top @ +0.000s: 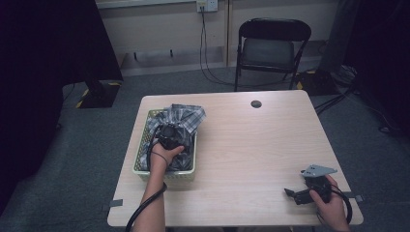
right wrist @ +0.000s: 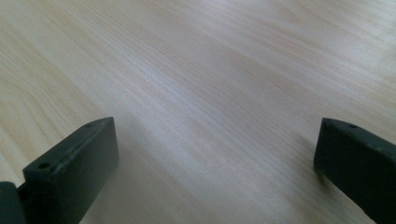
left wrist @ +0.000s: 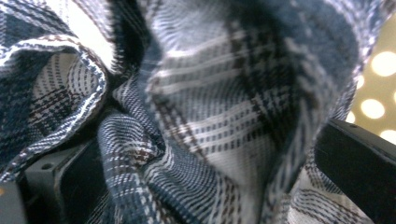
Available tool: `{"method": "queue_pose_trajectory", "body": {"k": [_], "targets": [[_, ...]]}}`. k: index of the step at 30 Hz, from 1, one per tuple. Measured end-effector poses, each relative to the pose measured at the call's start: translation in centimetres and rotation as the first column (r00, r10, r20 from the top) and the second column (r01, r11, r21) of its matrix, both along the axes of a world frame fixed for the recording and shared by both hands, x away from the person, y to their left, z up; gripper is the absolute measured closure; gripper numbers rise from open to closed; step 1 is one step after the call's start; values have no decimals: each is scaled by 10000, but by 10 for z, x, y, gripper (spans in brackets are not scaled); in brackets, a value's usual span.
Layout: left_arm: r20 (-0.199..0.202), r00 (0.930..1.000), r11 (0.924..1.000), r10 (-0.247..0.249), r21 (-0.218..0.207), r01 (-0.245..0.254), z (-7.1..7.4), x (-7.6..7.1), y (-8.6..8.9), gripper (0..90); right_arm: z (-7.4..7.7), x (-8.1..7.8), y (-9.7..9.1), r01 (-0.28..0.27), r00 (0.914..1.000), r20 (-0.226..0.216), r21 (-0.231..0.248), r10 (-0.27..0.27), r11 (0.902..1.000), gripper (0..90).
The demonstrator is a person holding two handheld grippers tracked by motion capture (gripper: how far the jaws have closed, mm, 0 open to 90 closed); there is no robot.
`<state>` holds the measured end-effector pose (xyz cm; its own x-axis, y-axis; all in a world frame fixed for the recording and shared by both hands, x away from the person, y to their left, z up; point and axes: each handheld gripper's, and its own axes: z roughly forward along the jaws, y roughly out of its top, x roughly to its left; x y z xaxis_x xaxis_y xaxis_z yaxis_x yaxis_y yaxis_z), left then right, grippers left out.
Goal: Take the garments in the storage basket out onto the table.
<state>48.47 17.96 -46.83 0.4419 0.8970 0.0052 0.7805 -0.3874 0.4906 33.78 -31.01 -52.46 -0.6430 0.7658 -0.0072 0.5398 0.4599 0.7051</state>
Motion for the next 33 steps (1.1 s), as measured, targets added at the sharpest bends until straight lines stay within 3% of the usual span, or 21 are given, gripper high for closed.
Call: {"method": "queue_pose_trajectory", "body": {"k": [1, 2, 6, 9, 16, 22, 29, 33], "targets": [[17, 10000, 9993, -66, 379, 65, 0, -1, -2, 53, 0, 0, 0, -2, 10000, 1, 0, 2, 10000, 0], [34, 10000, 9989, -94, 462, 92, -1, 0, -2, 96, 0, 0, 0, 2, 10000, -1, 2, -2, 10000, 0], [89, 9997, 9983, -248, 526, 243, -2, -2, 3, 274, 0, 0, 0, -3, 10000, 4, -2, 3, 10000, 0], [66, 9998, 9996, -174, 245, 172, -1, -2, 8, 394, 0, 0, 0, -1, 10000, 3, -1, 1, 10000, 0], [196, 9995, 9994, 240, 255, -245, 5, -4, 7, 536, 0, 0, 0, 0, 10000, 2, 0, 0, 10000, 0], [437, 9988, 9994, 236, 251, -247, 24, -10, 8, 573, 0, 0, 0, 2, 10000, -1, 3, -2, 10000, 0], [806, 9964, 9983, 279, -538, -236, 53, -18, 18, 589, 0, 0, 0, 1, 10000, -2, 2, -1, 10000, 0], [1147, 9928, 9966, 342, -787, -253, 69, -21, 18, 592, 0, 0, 0, 2, 10000, -2, 2, -2, 10000, 0]]}}
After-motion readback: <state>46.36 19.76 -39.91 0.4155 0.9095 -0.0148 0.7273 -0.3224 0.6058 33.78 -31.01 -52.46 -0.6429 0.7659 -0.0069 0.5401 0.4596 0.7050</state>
